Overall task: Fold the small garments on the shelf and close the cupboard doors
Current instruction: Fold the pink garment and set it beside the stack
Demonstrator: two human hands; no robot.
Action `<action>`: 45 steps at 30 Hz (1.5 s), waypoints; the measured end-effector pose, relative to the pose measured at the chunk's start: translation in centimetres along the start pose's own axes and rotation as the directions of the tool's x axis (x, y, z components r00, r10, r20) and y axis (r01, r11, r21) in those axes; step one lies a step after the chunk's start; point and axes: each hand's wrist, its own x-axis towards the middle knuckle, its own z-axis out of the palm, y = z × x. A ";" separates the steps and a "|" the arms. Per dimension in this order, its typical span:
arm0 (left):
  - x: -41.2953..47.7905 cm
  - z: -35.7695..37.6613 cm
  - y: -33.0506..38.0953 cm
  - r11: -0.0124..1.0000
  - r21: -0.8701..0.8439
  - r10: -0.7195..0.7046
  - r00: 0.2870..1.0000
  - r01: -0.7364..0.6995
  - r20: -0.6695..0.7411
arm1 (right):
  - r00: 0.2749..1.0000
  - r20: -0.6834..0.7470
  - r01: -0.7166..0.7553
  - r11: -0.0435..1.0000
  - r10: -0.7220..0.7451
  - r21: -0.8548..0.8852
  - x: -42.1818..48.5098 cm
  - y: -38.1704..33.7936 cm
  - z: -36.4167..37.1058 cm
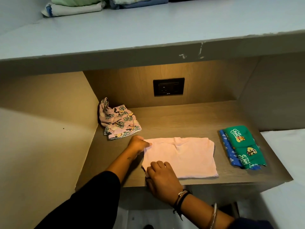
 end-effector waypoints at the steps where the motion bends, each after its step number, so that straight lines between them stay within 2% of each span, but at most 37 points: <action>1: 0.3 0.0 0.1 0.999 0.047 0.006 1.000 -0.007 0.012 | 1.000 0.001 -0.023 1.000 0.023 -0.020 0.3 -0.4 0.3; 5: 0.6 0.2 0.3 0.969 0.246 0.020 0.999 -0.029 0.039 | 1.000 -0.005 -0.027 0.994 0.027 -0.106 1.0 -1.3 1.1; 7: 1.2 0.2 0.3 0.965 0.257 0.041 0.997 -0.056 0.061 | 1.000 0.001 -0.016 0.991 0.016 -0.134 1.5 -1.4 1.0; 10: 1.5 -0.2 0.9 0.979 0.186 0.063 0.994 -0.079 0.089 | 0.999 0.036 -0.001 0.992 0.005 -0.129 2.3 -1.2 0.6; 13: 1.4 -0.4 1.9 0.996 0.090 0.014 0.988 -0.028 0.154 | 0.997 0.052 -0.052 0.998 0.051 0.021 2.8 -0.7 -0.8; 16: 1.1 0.3 3.6 0.998 0.033 0.049 0.984 -0.055 0.171 | 0.970 -0.019 -0.224 0.922 0.243 0.317 2.4 0.3 -2.0; 18: 0.6 1.2 5.1 0.993 0.039 0.101 0.982 -0.109 0.160 | 0.913 -0.067 -0.310 0.789 0.403 0.530 1.6 1.1 -2.9; 21: -0.2 3.4 7.9 0.981 0.106 0.143 0.976 -0.162 0.164 | 0.760 -0.115 -0.343 0.544 0.640 0.766 -0.2 2.9 -4.2; 25: -0.8 8.0 10.5 0.967 0.138 0.183 0.963 -0.212 0.198 | 0.582 -0.063 -0.351 0.321 0.811 0.880 -3.3 5.4 -4.9; 28: -1.8 11.5 11.6 0.969 0.149 0.162 0.961 -0.198 0.223 | 0.466 0.023 -0.352 0.162 0.884 0.922 -5.5 7.5 -4.8; 31: -2.7 14.5 11.9 0.967 0.167 0.140 0.948 -0.193 0.285 | 0.317 0.142 -0.321 -0.034 0.938 0.946 -7.3 9.4 -5.2; 33: -3.1 15.9 11.8 0.978 0.121 0.115 0.925 -0.169 0.362 | 0.265 0.186 -0.316 -0.097 0.946 0.944 -8.2 10.5 -5.1; 36: -3.9 17.0 11.7 0.989 0.060 0.091 0.884 -0.133 0.459 | 0.222 0.227 -0.366 -0.135 0.948 0.921 -9.5 11.8 -5.0; 38: -4.2 17.1 11.4 0.988 0.031 0.122 0.882 -0.153 0.455 | 0.241 0.252 -0.408 -0.138 0.937 0.903 -9.9 12.2 -5.1; 40: -4.3 16.8 10.9 0.978 -0.016 0.198 0.891 -0.210 0.409 | 0.268 0.259 -0.432 -0.125 0.928 0.893 -10.2 12.6 -5.2; 42: -4.7 16.2 10.1 0.952 -0.019 0.294 0.901 -0.304 0.319 | 0.262 0.238 -0.455 -0.098 0.935 0.885 -10.3 12.8 -5.2; 44: -5.5 15.4 8.8 0.911 0.033 0.395 0.893 -0.411 0.216 | 0.250 0.172 -0.516 -0.019 0.953 0.857 -10.4 12.9 -5.1; 45: -5.8 15.0 7.9 0.879 0.080 0.452 0.875 -0.470 0.173 | 0.264 0.118 -0.575 0.058 0.957 0.816 -10.5 12.9 -5.0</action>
